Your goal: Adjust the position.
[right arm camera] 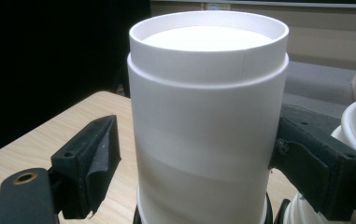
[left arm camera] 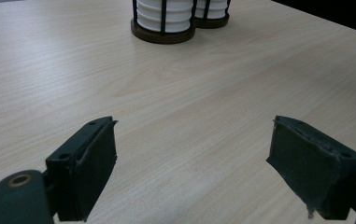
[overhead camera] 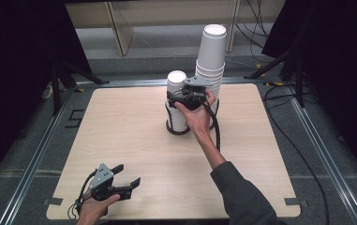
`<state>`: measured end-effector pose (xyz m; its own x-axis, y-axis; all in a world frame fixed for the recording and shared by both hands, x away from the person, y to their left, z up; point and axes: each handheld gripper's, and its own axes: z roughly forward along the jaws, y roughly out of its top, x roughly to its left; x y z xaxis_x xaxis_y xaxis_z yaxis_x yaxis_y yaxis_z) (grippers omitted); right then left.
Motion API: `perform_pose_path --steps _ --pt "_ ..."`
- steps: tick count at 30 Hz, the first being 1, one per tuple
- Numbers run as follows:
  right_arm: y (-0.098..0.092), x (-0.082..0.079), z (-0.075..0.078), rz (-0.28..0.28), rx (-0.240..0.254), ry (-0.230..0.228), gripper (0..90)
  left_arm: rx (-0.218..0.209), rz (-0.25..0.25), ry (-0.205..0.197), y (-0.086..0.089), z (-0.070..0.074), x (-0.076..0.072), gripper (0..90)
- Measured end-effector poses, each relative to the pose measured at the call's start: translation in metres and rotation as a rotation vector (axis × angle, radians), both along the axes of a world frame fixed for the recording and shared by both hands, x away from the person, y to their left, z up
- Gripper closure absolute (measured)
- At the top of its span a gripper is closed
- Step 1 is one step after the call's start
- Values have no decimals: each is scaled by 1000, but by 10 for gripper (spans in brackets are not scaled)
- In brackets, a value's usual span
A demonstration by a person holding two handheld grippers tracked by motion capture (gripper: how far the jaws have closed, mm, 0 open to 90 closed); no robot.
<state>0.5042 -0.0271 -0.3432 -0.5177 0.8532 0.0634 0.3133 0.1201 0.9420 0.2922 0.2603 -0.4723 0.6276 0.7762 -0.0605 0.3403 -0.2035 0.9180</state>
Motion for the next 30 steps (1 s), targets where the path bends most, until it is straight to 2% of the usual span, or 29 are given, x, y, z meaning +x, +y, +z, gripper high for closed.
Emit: perform_pose_path --steps 2,4,5,6,8,10,15,18,22,23,26,30 --pt "2 0 -1 -8 12 6 161 -12 1 7 -1 -1 0 143" --pt "2 1 -2 -8 6 -8 161 -15 -2 -2 -1 -1 0 143" --pt "2 1 -1 -22 -7 -9 161 -11 17 17 -1 0 -2 143" --pt "4 1 -2 -24 10 6 159 -8 16 18 -1 0 -2 143" --pt "5 1 -2 -27 12 4 157 0 4 7 0 0 0 143" --pt "6 2 -3 -41 -3 4 156 -9 17 21 -1 0 -2 143" --pt "9 5 -6 -59 23 7 156 -12 18 19 -1 0 -2 143" --pt "11 5 -5 -74 14 14 160 -11 17 19 -1 0 -2 143" --pt "14 7 -6 -86 9 -3 158 -13 15 18 -2 0 -2 143" --pt "15 7 -6 -92 20 5 159 -14 14 18 -2 0 -2 143" --pt "16 7 -6 -106 2 10 170 -11 13 18 -2 0 -2 143" --pt "16 7 -6 -110 9 15 174 -12 12 17 -2 0 -2 143"
